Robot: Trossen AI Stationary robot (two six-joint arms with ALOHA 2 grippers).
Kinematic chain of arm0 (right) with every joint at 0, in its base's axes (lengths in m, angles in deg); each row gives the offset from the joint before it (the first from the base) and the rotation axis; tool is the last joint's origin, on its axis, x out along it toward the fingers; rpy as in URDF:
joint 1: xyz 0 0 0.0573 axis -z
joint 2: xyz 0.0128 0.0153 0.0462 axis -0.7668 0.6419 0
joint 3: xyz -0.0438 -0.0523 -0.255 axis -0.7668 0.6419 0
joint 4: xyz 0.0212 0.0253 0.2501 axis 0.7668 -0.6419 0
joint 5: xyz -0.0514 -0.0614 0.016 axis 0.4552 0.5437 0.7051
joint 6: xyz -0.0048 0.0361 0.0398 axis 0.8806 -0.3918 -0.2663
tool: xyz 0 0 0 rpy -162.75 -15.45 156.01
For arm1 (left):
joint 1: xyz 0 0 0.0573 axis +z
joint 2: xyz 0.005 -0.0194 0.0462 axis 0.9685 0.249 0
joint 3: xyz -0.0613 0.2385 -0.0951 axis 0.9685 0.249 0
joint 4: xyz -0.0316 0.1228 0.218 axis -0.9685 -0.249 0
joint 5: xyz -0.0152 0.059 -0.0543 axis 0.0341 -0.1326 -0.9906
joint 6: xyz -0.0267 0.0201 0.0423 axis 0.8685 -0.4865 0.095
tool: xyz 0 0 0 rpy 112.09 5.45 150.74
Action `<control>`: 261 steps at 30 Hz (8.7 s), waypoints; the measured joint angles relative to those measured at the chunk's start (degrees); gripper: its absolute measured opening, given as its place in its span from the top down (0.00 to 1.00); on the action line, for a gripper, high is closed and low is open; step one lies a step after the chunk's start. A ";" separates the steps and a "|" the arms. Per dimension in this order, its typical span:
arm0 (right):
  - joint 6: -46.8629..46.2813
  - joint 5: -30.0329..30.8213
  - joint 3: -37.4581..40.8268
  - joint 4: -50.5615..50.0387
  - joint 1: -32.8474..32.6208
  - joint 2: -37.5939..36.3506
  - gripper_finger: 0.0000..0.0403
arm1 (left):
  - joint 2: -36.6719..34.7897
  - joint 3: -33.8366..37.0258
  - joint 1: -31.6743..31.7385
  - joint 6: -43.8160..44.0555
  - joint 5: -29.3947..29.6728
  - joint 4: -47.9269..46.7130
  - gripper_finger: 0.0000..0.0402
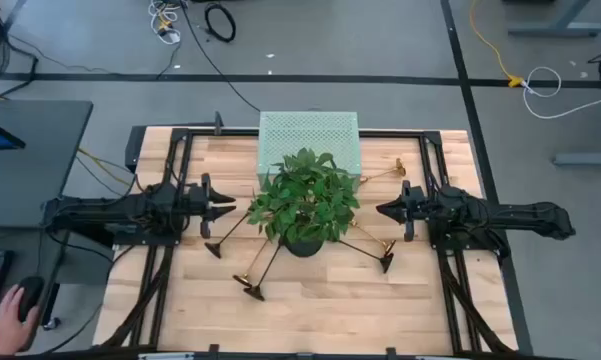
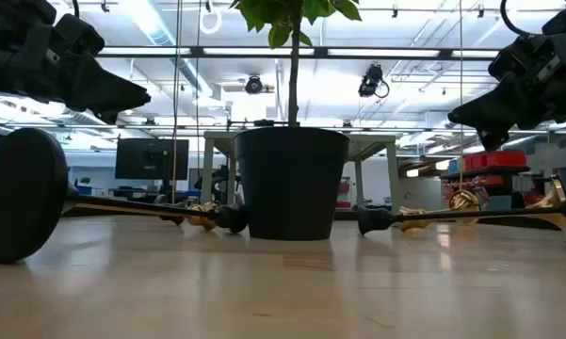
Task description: Pick & Place candle stick holders
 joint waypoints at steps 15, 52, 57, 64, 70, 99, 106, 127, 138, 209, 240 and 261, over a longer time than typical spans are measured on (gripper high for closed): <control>-0.02 -0.01 -0.02 -0.01 -0.01 -0.02 0.95 | -0.01 0.00 0.01 0.01 0.01 0.00 0.75; 11.08 6.05 -0.01 9.00 0.02 -0.01 0.95 | -0.01 0.00 0.00 -0.02 0.00 0.70 0.75; 14.16 9.41 -0.02 21.15 0.02 -0.02 0.95 | -0.01 0.00 -0.01 0.09 -0.16 1.36 0.75; 20.54 22.42 -0.06 39.09 -0.02 -0.07 0.95 | -0.01 0.00 -0.01 5.90 -1.40 1.34 0.75; 25.57 22.36 -0.29 44.26 0.44 -0.01 0.95 | -0.01 0.00 -0.01 6.00 -0.20 2.70 0.75; 27.43 34.76 -55.30 -54.69 14.58 54.17 0.42 | -0.01 0.00 0.01 6.07 9.32 3.37 0.75; 30.46 28.82 -55.30 -54.43 16.55 61.35 0.48 | -0.01 0.00 0.01 6.01 9.28 3.37 0.75; 37.30 22.52 -38.12 -36.33 24.95 63.28 0.37 | -0.01 0.00 0.01 5.92 9.37 3.39 0.75; 37.24 21.16 -37.22 -32.31 25.05 63.53 0.36 | -0.01 0.00 0.01 5.92 9.45 3.39 0.75; 37.48 18.07 -42.08 -39.41 29.55 75.55 1.00 | -0.01 0.00 0.01 5.95 9.45 3.19 0.75; 23.32 9.35 -48.72 -31.50 31.54 52.37 1.00 | 0.01 0.00 0.01 5.92 9.45 3.21 0.75; 19.22 -0.18 -42.83 16.35 33.37 59.94 1.00 | 0.00 0.00 0.01 5.92 9.48 3.25 0.75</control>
